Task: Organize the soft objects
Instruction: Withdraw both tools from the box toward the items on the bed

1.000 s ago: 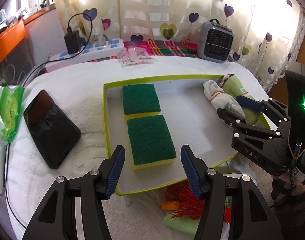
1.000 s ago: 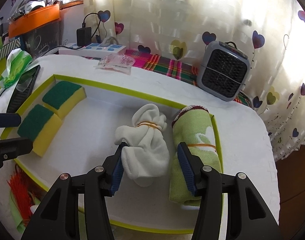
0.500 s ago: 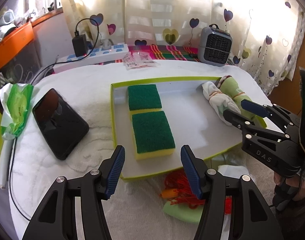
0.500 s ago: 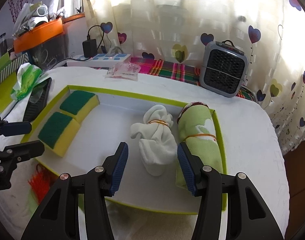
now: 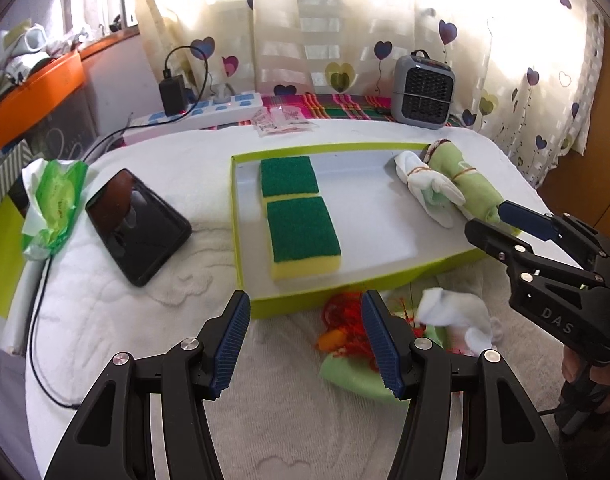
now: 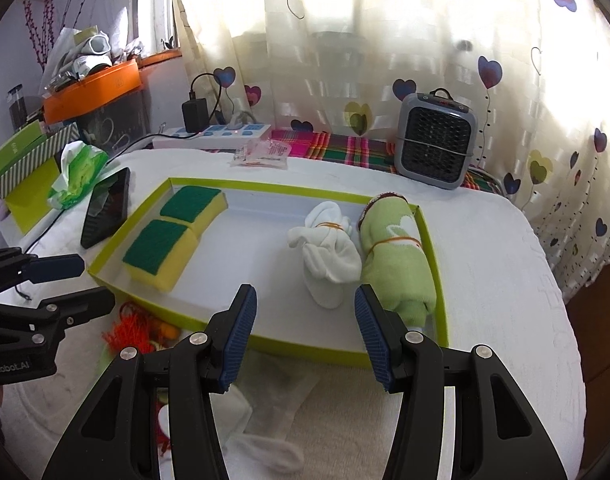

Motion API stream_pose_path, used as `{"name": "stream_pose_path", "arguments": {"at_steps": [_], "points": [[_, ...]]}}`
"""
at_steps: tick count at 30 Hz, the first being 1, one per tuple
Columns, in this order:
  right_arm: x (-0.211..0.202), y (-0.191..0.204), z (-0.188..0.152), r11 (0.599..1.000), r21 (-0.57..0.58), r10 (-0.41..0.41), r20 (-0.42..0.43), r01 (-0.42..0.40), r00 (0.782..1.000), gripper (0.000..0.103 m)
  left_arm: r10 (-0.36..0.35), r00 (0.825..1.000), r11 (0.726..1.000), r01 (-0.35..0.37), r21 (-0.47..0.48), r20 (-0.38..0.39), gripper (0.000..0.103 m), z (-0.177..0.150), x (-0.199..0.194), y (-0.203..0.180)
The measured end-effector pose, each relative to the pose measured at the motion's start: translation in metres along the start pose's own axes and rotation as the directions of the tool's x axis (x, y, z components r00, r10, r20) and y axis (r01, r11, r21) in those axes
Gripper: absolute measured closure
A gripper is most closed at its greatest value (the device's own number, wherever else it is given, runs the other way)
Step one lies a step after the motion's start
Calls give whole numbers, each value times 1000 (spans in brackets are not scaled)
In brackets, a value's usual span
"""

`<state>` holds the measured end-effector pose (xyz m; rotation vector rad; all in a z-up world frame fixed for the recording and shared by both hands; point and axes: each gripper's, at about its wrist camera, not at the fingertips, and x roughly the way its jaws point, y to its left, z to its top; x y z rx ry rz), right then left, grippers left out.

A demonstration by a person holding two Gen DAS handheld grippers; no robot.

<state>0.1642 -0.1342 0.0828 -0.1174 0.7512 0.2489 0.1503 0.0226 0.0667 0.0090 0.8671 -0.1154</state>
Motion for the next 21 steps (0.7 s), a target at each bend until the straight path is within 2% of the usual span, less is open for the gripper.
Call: {"name": "stream_pose_path", "arguments": {"at_steps": [5,13,21], "points": [[-14,2,-10,1000,21,22,15,-22,1000,51,44,999,999,-44,11,6,45,-11,-4,-4],[-23,4,-27,998,44,42,2,-42,999,51,31,999,1000,-31,-7,-18,45,-29,-5,-5],[-29,6,-38,995,69,76,-10,-75,997,51,50,998,998,-51,-38,-25,45,-42,-8,4]]}}
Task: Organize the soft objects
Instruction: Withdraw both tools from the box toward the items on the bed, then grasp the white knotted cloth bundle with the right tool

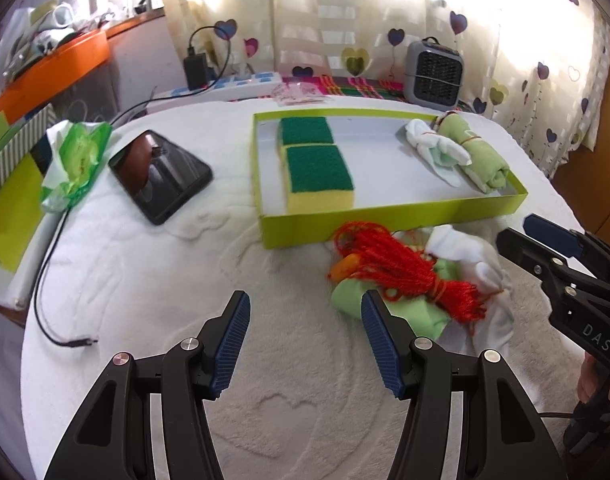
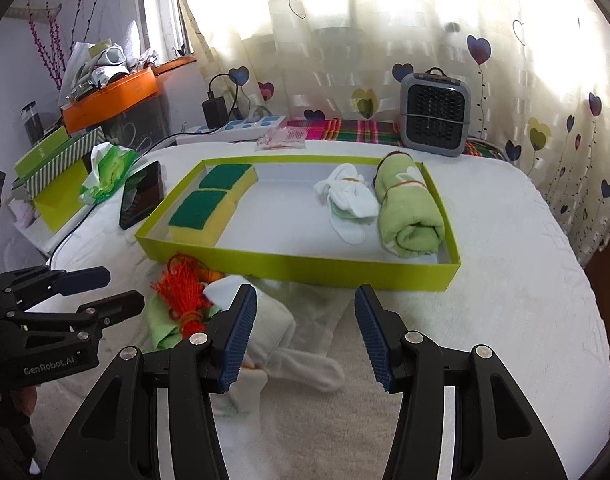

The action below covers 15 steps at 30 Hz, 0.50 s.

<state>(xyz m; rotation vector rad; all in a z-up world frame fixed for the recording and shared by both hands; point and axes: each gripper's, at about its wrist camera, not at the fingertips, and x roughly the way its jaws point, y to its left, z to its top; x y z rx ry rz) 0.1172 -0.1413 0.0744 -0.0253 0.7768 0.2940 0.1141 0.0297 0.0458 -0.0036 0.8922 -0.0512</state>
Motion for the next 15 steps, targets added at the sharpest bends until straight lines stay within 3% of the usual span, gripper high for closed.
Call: {"name": "stream_pose_path", "arguments": {"at_steps": [15], "points": [[-3,2,-20,995,54,84,-45,-81,995,50,-21,999,998,19,-62,-36,45,-19,10,21]]}}
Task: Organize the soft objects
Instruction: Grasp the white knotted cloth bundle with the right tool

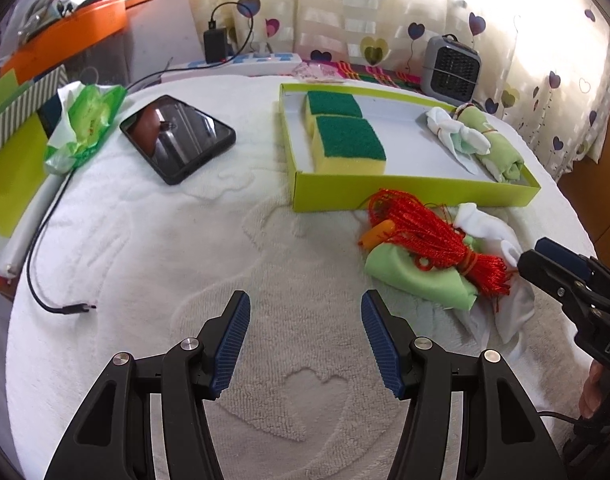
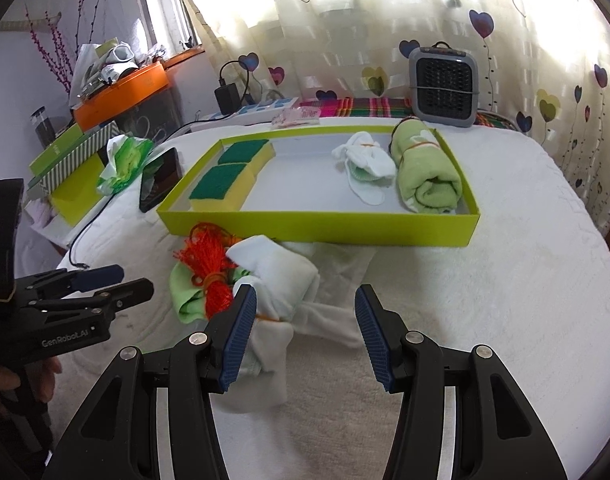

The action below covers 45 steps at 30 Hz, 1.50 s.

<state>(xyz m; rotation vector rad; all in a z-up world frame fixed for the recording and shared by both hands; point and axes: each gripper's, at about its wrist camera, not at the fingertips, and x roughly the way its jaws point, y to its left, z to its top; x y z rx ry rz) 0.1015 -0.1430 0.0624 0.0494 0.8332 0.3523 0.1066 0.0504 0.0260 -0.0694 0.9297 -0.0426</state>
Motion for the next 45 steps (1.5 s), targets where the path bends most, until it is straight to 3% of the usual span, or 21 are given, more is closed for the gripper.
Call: {"name": "stream_pose_path", "arguments": {"at_steps": [6,25,30,37,45], "points": [[0,-1,-7,1000,25,17,-20,-16,1000,45,-12,1000,1000,12,-7,-8,46,-2,4,3],[12,5,-12,999,-16,32,-70,-33,997,45,-3,1000,1000,3,8,17,46,-6,6,0],[9,4,-13,997,-15,72,-63,-73,995,64,2,1000,1000,-2,13,21,46,-6,6,-1],[3,3,-14,997,-25,74,-58,-75,996,69,-17,1000,1000,18,-11,22,46,-6,6,2],[-9,-1,-17,999,-42,19,-37,-20,999,74,-40,999,999,40,-35,18,46,-5,5,7]]}}
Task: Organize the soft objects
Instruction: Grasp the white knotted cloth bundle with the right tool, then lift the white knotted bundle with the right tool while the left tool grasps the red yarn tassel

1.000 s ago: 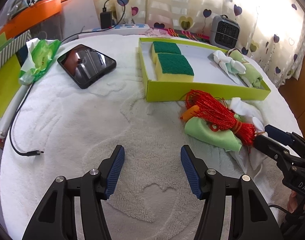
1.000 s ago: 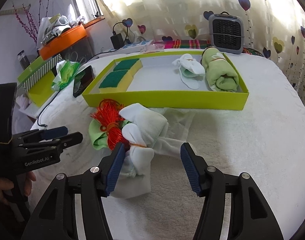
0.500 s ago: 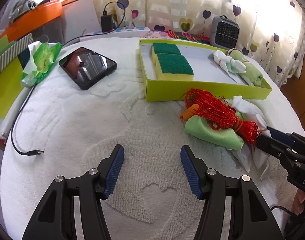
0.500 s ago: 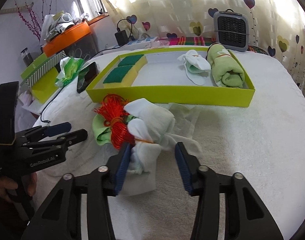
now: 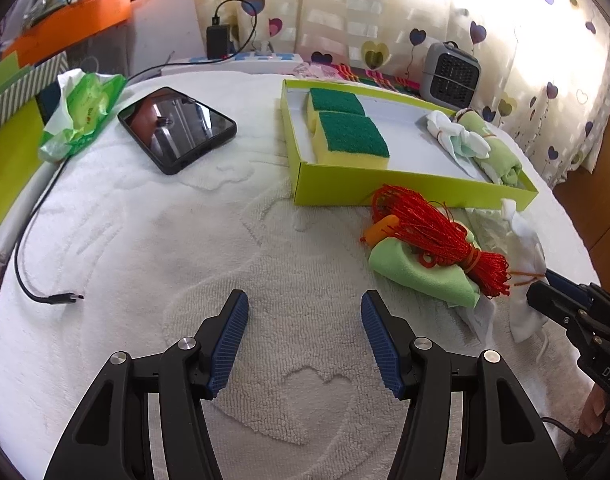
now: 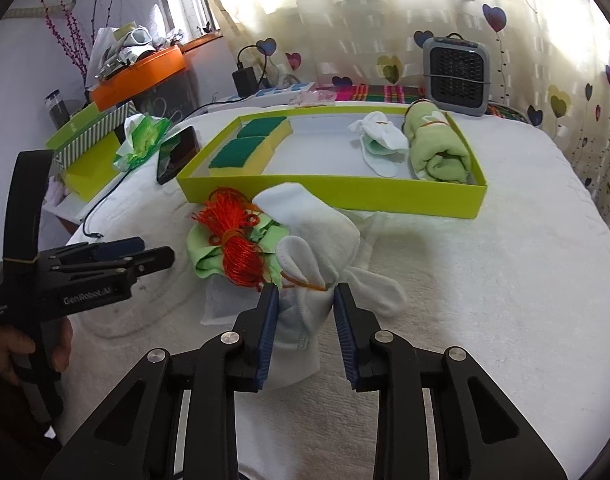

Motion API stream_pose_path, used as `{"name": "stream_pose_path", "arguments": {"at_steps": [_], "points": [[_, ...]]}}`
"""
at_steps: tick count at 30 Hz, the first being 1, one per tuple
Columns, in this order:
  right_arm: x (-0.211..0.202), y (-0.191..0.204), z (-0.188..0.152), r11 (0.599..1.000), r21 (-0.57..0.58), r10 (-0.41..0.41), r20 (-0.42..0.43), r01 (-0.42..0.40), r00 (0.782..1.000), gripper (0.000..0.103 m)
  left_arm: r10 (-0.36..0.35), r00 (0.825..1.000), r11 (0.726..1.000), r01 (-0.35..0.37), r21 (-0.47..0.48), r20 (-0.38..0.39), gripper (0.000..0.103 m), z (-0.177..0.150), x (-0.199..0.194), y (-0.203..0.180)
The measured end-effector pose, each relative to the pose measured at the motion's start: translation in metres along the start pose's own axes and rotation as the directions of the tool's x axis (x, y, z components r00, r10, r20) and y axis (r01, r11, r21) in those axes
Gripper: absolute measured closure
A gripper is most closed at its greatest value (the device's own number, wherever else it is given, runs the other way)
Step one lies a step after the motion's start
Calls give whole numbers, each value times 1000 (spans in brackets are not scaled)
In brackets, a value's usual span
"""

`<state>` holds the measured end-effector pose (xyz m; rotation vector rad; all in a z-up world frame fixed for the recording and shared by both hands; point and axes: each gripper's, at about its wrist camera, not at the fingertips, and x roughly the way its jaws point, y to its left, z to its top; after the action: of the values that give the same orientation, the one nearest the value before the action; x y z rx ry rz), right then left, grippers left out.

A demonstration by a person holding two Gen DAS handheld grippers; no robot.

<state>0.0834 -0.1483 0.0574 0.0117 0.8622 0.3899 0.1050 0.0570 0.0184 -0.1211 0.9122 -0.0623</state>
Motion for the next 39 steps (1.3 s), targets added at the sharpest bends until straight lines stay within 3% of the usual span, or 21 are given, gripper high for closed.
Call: {"name": "stream_pose_path", "arguments": {"at_steps": [14,17,26,39], "points": [[-15,-24,-3,990,18,-144,18,143,989,75,0,1000,1000,0,-5,0,46,1,-4,0],[-16,-26,-1,980,3,-201,25,201,979,75,-8,1000,1000,8,7,17,46,4,-9,-4],[-14,-30,0,979,17,-205,25,205,978,75,-79,996,995,77,61,44,46,19,-21,-28],[-9,-27,-1,980,5,-200,19,200,980,75,-160,987,979,160,128,-12,46,29,-10,-66]]}}
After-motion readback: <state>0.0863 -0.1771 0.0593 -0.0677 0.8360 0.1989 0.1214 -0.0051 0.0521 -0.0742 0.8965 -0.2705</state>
